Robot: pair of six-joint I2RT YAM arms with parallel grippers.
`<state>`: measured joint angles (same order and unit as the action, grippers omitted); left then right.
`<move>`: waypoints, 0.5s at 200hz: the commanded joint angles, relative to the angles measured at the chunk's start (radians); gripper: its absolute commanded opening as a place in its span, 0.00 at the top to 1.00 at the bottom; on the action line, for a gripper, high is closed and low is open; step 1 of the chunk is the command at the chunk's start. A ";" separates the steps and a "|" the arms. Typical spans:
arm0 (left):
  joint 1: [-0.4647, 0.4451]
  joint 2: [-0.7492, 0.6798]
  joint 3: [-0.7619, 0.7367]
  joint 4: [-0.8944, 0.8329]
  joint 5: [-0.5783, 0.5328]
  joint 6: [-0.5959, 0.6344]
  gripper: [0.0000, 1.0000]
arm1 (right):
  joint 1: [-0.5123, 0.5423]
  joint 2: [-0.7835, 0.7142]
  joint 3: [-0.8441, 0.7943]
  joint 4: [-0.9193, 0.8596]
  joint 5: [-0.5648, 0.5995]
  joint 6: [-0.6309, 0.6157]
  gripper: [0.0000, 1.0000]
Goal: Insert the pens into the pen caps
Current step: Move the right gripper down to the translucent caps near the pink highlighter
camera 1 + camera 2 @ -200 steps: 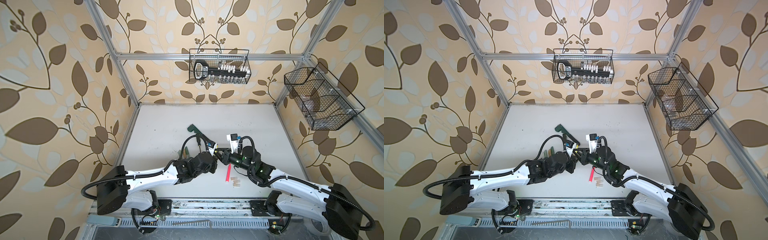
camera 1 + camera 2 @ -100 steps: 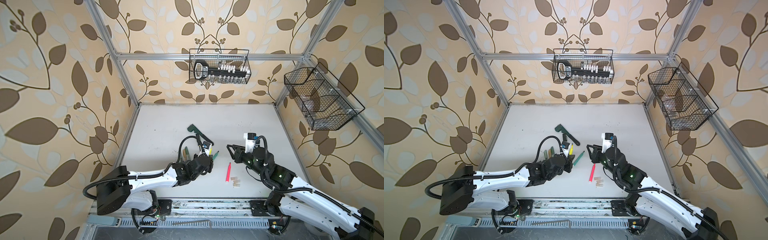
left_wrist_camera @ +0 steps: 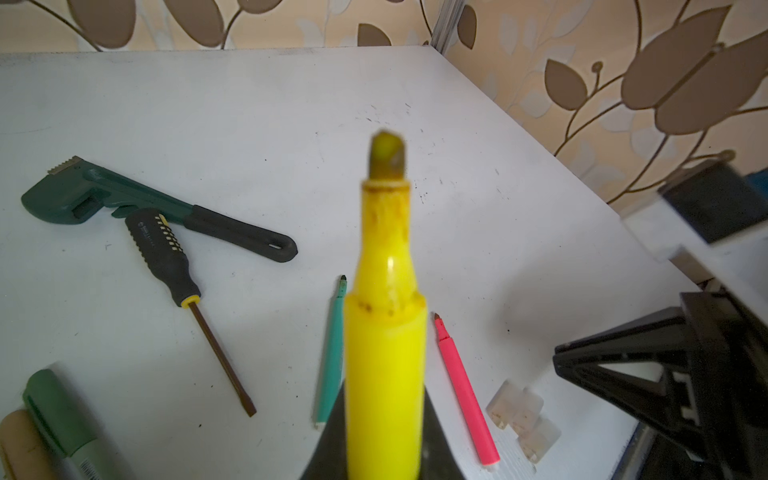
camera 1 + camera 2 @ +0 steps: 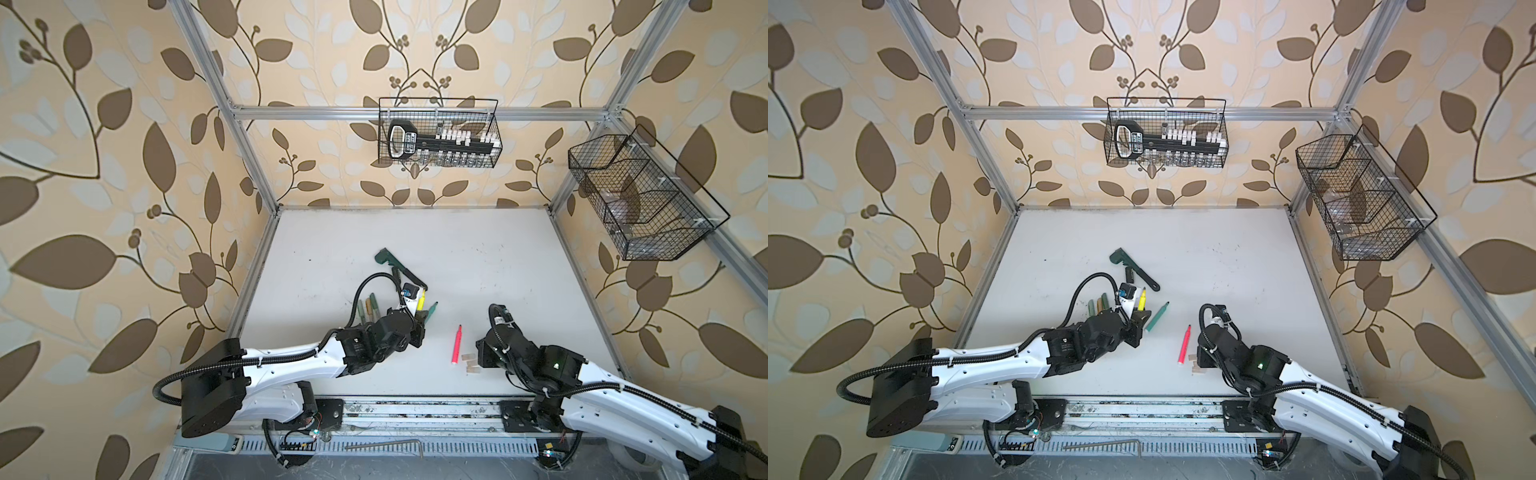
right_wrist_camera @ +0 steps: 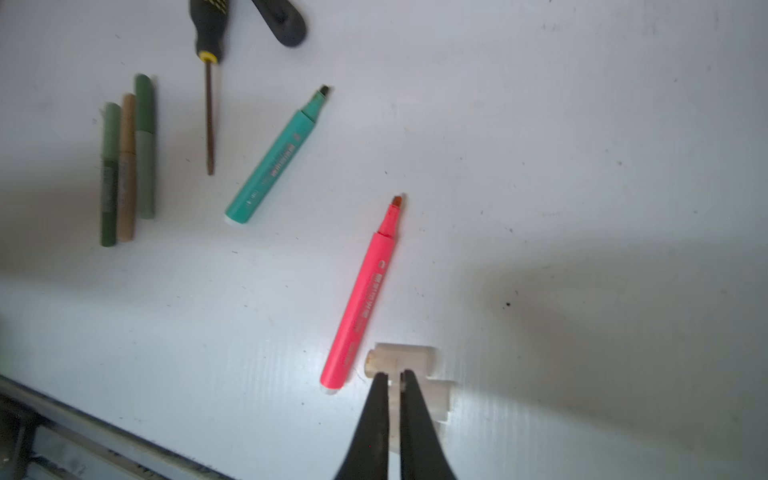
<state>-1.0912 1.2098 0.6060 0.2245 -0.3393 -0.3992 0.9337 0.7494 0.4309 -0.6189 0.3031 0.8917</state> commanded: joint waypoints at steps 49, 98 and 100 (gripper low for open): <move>0.008 -0.036 -0.006 0.034 0.000 0.007 1.00 | 0.028 0.193 -0.001 0.036 -0.001 -0.001 0.97; 0.008 -0.033 -0.003 0.033 -0.004 0.005 1.00 | 0.030 0.285 0.002 0.076 -0.003 -0.013 0.98; 0.008 -0.033 -0.003 0.033 -0.004 0.005 1.00 | 0.029 0.289 0.003 0.077 -0.003 -0.013 0.98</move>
<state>-1.0912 1.2011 0.6060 0.2253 -0.3401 -0.3992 0.9558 1.0111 0.4297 -0.5640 0.2989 0.8860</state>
